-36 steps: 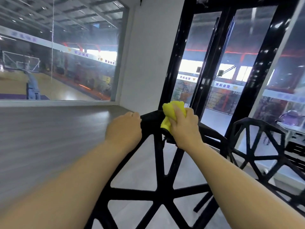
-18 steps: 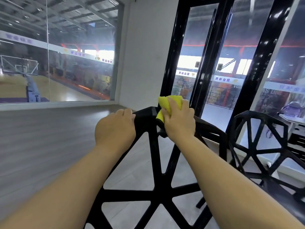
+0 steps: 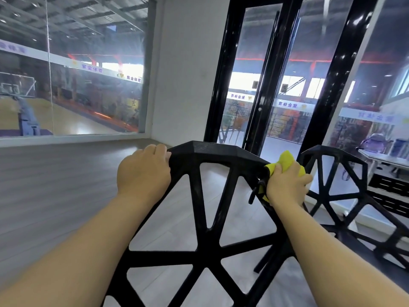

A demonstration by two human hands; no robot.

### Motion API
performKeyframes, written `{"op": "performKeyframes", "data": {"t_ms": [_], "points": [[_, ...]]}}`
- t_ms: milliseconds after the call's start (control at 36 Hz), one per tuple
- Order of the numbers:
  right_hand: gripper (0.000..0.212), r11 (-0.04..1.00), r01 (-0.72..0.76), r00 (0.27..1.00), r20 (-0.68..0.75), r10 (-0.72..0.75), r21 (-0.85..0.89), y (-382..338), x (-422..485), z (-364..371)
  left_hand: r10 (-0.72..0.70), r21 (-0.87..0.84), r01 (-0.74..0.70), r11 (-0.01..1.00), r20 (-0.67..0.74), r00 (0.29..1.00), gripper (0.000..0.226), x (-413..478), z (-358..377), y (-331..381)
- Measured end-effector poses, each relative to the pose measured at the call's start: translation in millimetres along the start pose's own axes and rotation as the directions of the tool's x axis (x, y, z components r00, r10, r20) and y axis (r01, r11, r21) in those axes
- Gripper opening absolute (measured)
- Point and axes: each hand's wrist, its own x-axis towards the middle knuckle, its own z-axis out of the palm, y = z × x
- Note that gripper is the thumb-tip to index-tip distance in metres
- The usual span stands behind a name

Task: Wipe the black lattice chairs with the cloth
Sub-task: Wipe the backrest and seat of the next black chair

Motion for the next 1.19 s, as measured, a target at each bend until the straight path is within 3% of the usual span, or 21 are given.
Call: {"op": "performKeyframes", "data": {"t_ms": [56, 111, 194, 278, 333, 472, 667, 722, 861, 972, 1028, 1139, 1194], "points": [[0.044, 1.0, 0.023, 1.0, 0.019, -0.023, -0.01, -18.0, -3.6, -0.4, 0.002, -0.017, -0.002, 1.0, 0.005, 1.0, 0.032, 0.8, -1.2, -0.4], [0.042, 0.975, 0.217, 0.974, 0.07, -0.214, -0.048, -41.0, -14.0, 3.5, 0.002, -0.042, -0.001, 0.999, 0.025, 1.0, 0.031, 1.7, -3.0, -1.9], [0.044, 0.844, 0.536, 0.825, 0.197, -0.53, 0.026, -83.4, -42.3, 12.1, 0.021, -0.047, -0.019, 0.999, 0.043, 0.999, 0.024, 2.5, -2.5, -7.0], [0.045, 0.683, 0.722, 0.635, 0.288, -0.717, 0.111, -120.7, -75.5, 18.9, 0.031, -0.145, -0.025, 0.989, 0.045, 0.998, 0.025, 3.6, -6.6, -13.3], [0.046, 0.662, 0.731, 0.602, 0.302, -0.739, 0.163, -132.2, -88.3, 21.6, 0.015, -0.262, 0.002, 0.965, 0.065, 0.998, 0.032, 2.0, -8.6, -20.0], [0.045, 0.704, 0.69, 0.649, 0.288, -0.704, 0.168, -131.5, -91.6, 23.6, -0.053, -0.623, 0.122, 0.773, 0.129, 0.99, 0.035, -19.5, -10.2, -41.1], [0.044, 0.727, 0.671, 0.691, 0.232, -0.685, 0.148, -136.7, -114.0, 20.1, -0.155, -0.84, 0.244, 0.485, 0.192, 0.969, 0.03, -47.5, -17.4, -56.4], [0.043, 0.676, 0.71, 0.637, 0.231, -0.735, 0.195, -137.2, -127.5, 17.9, -0.145, -0.84, 0.246, 0.484, 0.2, 0.969, 0.032, -52.5, -20.7, -60.5], [0.04, 0.459, 0.83, 0.408, 0.216, -0.887, 0.316, -136.3, -178.0, 15.4, -0.103, -0.683, 0.207, 0.7, 0.189, 0.976, 0.027, -63.7, -18.4, -74.3], [0.041, 0.287, 0.897, 0.262, 0.118, -0.958, 0.337, -129.2, -200.9, 27.1, -0.123, -0.69, 0.292, 0.662, 0.284, 0.951, 0.024, -74.0, -16.0, -85.0], [0.041, 0.309, 0.886, 0.308, 0.058, -0.95, 0.345, -121.3, -196.2, 34.4, -0.067, -0.755, 0.326, 0.57, 0.352, 0.933, 0.026, -82.7, -18.2, -89.5], [0.048, 0.569, 0.718, 0.615, 0.018, -0.789, 0.401, -103.3, -184.2, 45.9, -0.008, -0.774, 0.42, 0.473, 0.473, 0.881, 0.046, -102.5, -21.9, -93.5], [0.053, 0.603, 0.671, 0.661, 0.019, -0.75, 0.431, -100.1, -193.0, 50.2, -0.027, -0.777, 0.45, 0.44, 0.489, 0.872, 0.047, -107.3, -21.1, -94.6]]}}
